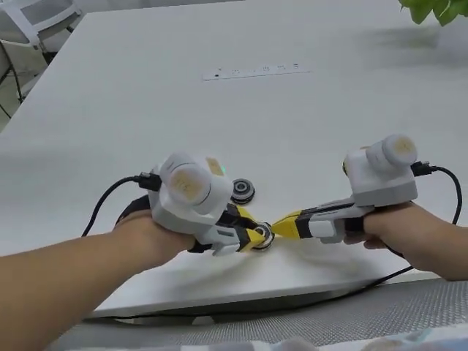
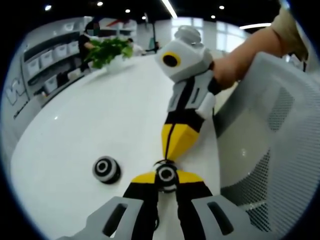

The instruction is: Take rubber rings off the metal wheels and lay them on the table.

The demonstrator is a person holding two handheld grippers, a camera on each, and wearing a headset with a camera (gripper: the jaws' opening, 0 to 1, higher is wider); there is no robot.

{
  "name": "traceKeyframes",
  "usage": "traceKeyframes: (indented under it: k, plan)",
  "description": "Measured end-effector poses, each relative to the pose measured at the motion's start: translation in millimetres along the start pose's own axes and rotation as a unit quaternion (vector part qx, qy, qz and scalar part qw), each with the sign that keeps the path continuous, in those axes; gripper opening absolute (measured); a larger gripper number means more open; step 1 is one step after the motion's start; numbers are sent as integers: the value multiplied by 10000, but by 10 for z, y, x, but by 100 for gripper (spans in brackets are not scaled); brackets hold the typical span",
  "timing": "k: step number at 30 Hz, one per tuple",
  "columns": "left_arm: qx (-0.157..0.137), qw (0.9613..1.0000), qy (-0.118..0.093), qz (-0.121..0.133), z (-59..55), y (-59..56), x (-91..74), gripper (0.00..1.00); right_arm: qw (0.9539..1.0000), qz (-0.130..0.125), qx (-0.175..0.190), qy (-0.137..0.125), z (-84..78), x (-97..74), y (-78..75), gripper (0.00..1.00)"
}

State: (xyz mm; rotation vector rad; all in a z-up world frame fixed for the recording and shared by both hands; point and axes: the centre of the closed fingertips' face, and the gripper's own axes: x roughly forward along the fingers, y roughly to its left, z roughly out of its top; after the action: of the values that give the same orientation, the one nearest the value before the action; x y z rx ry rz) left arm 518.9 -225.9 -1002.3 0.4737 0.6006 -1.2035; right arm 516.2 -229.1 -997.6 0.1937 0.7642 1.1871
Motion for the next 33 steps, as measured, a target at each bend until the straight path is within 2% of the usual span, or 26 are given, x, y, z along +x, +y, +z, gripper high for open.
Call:
traceKeyframes:
  k: [33]
  plan:
    - [61, 10000, 18, -33, 16, 12, 18, 12, 9998, 180, 17, -63, 32, 52, 37, 0]
